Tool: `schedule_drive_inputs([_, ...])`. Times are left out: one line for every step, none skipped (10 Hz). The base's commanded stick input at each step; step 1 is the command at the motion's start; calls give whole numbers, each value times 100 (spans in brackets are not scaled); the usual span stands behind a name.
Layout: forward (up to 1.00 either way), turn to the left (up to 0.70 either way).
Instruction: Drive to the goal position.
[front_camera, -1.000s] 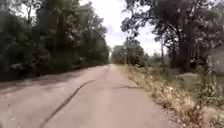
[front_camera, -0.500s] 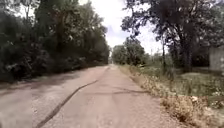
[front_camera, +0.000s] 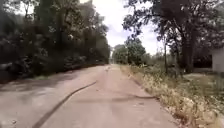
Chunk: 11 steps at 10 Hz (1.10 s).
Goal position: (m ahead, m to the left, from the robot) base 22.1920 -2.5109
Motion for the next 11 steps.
schedule_drive_inputs([70, 0])
schedule_drive_inputs([70, 0])
schedule_drive_inputs([70, 0])
schedule_drive_inputs([70, 0])
schedule_drive_inputs([70, 0])
schedule_drive_inputs([70, 0])
schedule_drive_inputs([70, 0])
schedule_drive_inputs([70, 0])
schedule_drive_inputs([70, 0])
schedule_drive_inputs([70, 0])
schedule_drive_inputs([70, 0])
